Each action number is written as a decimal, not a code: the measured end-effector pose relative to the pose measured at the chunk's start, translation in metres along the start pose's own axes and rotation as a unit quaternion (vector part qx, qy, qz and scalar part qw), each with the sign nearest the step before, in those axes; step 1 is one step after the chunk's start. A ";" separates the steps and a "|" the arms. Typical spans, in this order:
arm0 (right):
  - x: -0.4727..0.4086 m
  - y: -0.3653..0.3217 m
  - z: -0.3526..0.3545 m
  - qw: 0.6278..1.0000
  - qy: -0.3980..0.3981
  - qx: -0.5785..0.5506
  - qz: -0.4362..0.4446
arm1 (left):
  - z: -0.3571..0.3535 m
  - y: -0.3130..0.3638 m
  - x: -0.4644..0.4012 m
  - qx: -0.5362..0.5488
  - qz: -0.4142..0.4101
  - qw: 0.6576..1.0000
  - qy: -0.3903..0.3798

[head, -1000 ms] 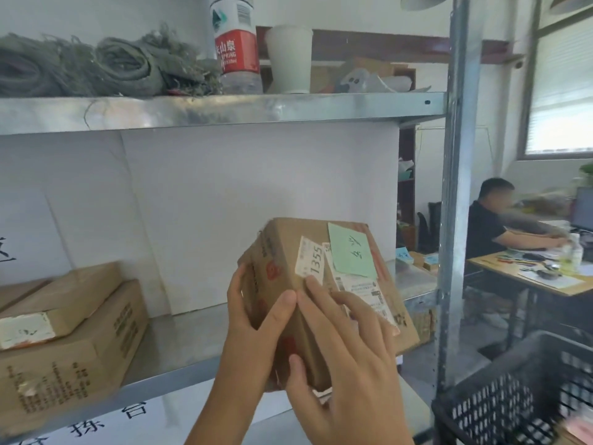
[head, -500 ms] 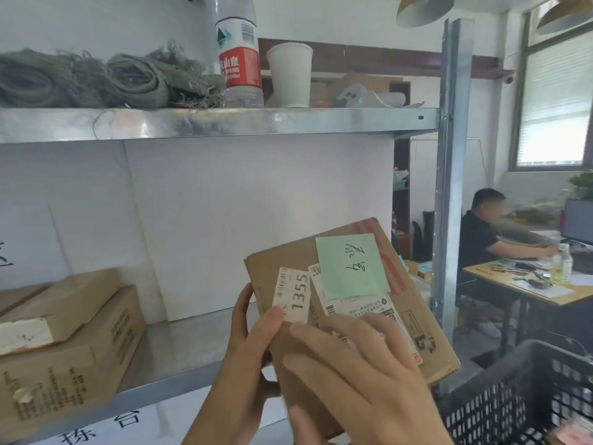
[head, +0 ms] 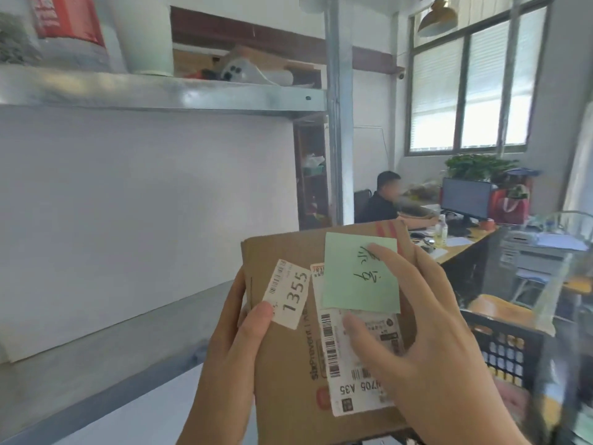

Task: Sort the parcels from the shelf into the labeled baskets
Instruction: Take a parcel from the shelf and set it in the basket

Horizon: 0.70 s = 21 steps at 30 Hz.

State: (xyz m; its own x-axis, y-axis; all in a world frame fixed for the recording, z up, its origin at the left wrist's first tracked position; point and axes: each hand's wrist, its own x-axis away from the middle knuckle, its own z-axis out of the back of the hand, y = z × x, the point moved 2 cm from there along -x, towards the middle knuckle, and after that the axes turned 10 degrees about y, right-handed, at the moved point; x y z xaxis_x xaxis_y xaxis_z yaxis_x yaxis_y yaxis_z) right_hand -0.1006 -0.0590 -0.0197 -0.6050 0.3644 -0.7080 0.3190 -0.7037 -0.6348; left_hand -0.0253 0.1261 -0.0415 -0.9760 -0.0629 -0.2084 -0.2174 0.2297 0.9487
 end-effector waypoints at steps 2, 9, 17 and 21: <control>-0.001 0.017 0.018 1.000 0.014 0.007 -0.015 | -0.026 -0.005 0.007 -0.046 -0.039 0.998 0.016; -0.013 0.075 0.085 0.995 0.055 0.052 -0.058 | -0.119 -0.022 0.024 -0.190 -0.140 0.972 0.002; -0.024 0.145 0.167 0.988 0.076 0.107 -0.084 | -0.229 -0.049 0.041 -0.284 -0.220 0.930 -0.082; -0.023 0.181 0.202 0.983 0.083 0.127 -0.105 | -0.275 -0.068 0.049 -0.270 -0.219 0.928 -0.131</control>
State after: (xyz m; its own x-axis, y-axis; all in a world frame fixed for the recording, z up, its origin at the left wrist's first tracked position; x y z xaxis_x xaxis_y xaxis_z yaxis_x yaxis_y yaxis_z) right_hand -0.1763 -0.3181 -0.0557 -0.5040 0.5967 -0.6244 -0.0055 -0.7251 -0.6886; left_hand -0.0554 -0.1598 -0.0514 -0.7800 0.2189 -0.5862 -0.6257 -0.2866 0.7255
